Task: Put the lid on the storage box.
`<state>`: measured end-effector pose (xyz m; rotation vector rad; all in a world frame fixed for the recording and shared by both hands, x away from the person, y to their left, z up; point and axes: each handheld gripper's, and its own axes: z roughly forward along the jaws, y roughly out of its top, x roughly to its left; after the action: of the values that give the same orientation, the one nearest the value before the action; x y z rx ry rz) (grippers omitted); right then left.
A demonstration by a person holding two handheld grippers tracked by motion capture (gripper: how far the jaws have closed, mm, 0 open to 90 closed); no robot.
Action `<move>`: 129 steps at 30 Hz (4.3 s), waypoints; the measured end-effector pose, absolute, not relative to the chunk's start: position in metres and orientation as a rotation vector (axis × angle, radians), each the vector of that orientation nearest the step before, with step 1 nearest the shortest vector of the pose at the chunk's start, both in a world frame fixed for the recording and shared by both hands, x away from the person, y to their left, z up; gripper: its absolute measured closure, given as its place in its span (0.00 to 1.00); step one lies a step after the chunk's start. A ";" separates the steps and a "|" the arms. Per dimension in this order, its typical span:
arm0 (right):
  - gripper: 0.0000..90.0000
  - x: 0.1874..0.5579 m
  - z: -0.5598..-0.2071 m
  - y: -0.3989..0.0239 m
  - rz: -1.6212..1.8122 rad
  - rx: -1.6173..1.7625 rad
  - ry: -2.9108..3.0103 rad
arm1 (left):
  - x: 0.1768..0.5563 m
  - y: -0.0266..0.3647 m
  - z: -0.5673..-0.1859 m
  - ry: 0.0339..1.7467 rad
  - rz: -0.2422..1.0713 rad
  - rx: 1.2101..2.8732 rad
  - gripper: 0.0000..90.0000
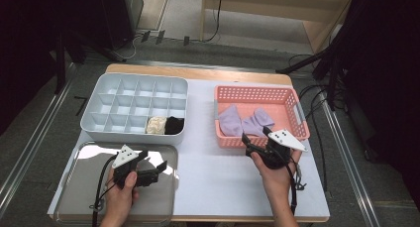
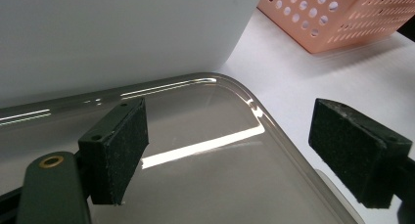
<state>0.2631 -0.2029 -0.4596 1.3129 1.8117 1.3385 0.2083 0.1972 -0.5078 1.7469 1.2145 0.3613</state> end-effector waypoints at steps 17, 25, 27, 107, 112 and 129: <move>0.31 0.322 -0.466 -0.177 1.254 1.404 1.812 | 0.209 0.198 -0.508 1.209 0.351 1.750 0.17; 0.46 0.342 -0.474 -0.163 1.239 1.488 1.851 | 0.209 0.198 -0.508 1.209 0.345 1.750 0.17; 0.50 0.346 -0.475 -0.161 1.236 1.531 1.863 | 0.209 0.198 -0.508 1.208 0.345 1.750 0.17; 0.93 0.332 -0.477 -0.216 1.127 1.575 1.552 | 0.212 0.196 -0.508 1.233 0.337 1.782 0.17; 0.78 0.336 -0.477 -0.215 1.111 1.588 1.563 | 0.212 0.196 -0.509 1.233 0.338 1.780 0.17; 0.62 0.355 -0.487 -0.189 1.073 1.612 1.782 | 0.212 0.196 -0.509 1.232 0.338 1.779 0.17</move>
<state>0.3549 -0.1889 -0.4873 1.6121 1.7820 1.0726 0.2122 0.1959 -0.5086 1.7786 1.2324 0.3382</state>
